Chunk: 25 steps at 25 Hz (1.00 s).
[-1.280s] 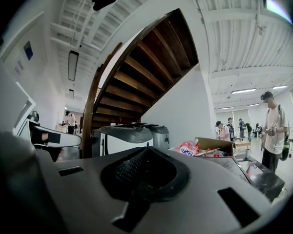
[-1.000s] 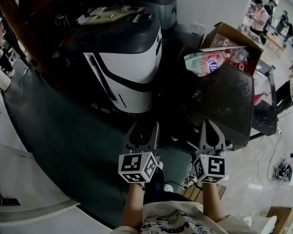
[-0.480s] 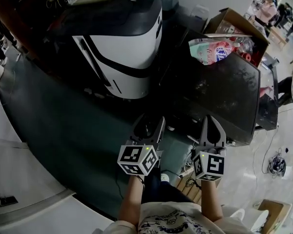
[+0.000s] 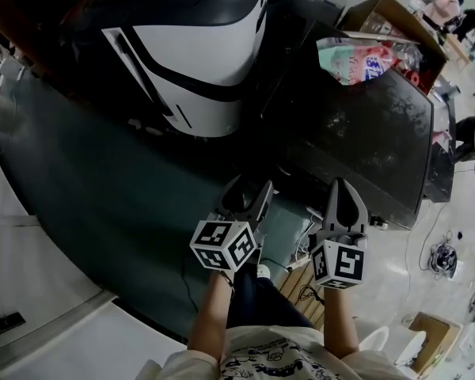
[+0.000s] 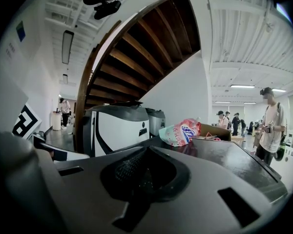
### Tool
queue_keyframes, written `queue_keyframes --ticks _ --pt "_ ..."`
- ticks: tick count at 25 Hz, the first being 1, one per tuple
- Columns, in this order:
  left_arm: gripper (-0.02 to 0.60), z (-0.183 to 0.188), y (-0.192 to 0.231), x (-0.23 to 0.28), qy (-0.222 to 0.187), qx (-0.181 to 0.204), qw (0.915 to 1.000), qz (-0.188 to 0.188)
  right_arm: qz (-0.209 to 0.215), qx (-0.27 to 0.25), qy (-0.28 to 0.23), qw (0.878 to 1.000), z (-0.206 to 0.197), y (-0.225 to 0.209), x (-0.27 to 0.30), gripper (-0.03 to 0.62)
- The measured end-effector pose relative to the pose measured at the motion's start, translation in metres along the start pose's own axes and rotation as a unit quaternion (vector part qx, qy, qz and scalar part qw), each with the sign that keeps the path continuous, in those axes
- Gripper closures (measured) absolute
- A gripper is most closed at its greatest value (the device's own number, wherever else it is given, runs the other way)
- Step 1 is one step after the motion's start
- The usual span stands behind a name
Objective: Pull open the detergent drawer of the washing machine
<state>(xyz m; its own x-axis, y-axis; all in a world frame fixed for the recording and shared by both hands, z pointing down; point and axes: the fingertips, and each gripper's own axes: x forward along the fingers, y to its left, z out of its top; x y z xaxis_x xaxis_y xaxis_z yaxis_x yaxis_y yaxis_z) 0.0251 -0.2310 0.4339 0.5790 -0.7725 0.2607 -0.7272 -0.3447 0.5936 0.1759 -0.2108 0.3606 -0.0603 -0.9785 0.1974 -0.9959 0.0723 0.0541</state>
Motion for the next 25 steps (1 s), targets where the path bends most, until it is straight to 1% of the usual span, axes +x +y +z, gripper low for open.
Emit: queue_keyframes --ticks 9,14,17,21,25 --pt "0.341 -0.033 0.028 0.023 0.013 -0.056 0.9983 -0.010 0.001 -0.002 0.013 1.000 -0.028 0.005 0.017 0.580" --pt "0.341 -0.046 0.038 0.037 0.015 -0.083 0.9962 -0.023 -0.001 -0.001 0.015 1.000 -0.042 0.003 0.024 0.580" --pt "0.341 -0.053 0.041 0.047 0.016 -0.108 0.9930 -0.045 0.002 -0.003 0.011 1.000 -0.048 0.004 0.028 0.580" --pt "0.334 -0.063 0.040 0.054 0.017 -0.157 0.9838 -0.086 0.003 -0.003 0.010 1.000 -0.055 0.007 0.031 0.580" --pt "0.333 -0.073 0.041 0.061 0.022 -0.174 0.9787 -0.107 0.000 0.001 0.011 1.000 -0.062 0.008 0.034 0.580"
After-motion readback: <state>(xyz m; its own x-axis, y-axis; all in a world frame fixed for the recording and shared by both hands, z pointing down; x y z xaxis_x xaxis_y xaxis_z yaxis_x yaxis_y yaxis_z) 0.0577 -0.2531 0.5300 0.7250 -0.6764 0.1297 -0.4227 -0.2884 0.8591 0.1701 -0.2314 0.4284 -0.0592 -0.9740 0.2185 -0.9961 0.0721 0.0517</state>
